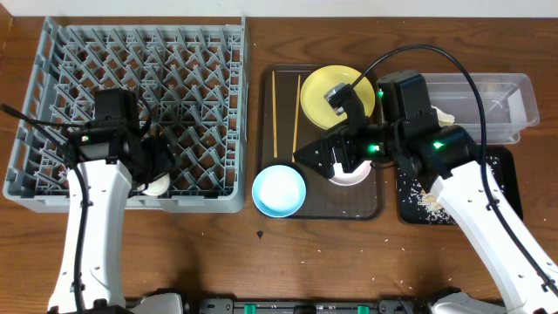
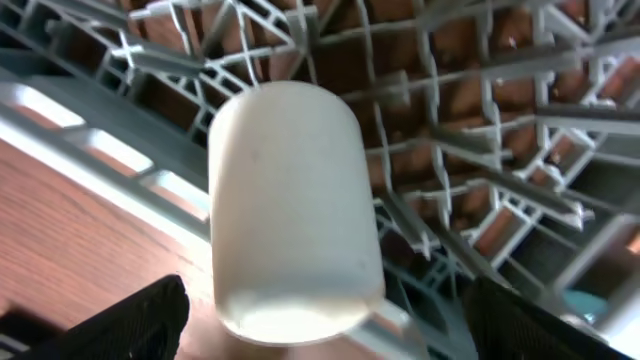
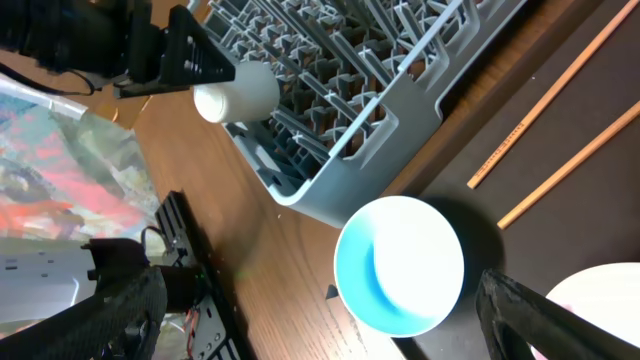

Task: Sort waste into correct bins and load items into the dishwasher
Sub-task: 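Place the white cup upside down in the dish rack with the left gripper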

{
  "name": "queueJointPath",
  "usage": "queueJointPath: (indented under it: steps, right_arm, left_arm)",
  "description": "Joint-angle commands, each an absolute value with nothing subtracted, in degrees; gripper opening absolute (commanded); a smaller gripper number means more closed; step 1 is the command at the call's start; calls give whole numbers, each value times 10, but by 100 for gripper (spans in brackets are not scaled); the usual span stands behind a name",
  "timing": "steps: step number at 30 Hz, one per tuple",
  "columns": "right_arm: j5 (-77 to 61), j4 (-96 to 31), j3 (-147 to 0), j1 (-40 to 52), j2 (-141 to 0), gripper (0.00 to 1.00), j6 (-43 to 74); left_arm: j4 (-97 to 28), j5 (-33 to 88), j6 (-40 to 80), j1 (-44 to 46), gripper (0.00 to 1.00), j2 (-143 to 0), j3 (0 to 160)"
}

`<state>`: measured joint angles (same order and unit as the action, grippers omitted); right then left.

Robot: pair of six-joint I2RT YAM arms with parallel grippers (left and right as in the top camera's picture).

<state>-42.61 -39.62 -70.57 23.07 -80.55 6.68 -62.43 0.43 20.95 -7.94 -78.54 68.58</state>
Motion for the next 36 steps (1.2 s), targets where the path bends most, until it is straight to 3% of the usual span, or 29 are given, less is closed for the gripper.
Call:
queueJointPath:
  steps: [1,3,5,8,10,12,15,23,36]
  right_arm:
    - [-418,-397,-712,237,-801,97,51]
    - [-415,-397,-712,237,-801,97,50]
    - [-409,-396,-712,237,-801,97,51]
    - [-407,-397,-712,237,-801,97,51]
    - [-407,-396,-712,237,-801,97,51]
    - [-407,-396,-712,237,-801,97,51]
    - [-407,-396,-712,237,-801,97,51]
    - [-407,-397,-712,237,-801,98,51]
    - [-405,-396,-712,237,-801,98,51]
  left_arm:
    - [-647,36,194,-81,89,-769,744]
    - [-662,43,180,-76,86,-758,766]
    - [-677,38,174,-69,69,-744,773]
    - [-723,30,177,-69,57,-740,771]
    - [-733,-17,194,-69,61,-745,758]
    - [-727,-62,216,-69,81,-750,744]
    - [-688,-68,220,-69,86,-763,723]
    - [-674,-56,220,-63,85,-826,718]
    - [-696,-51,220,-41,62,-861,718]
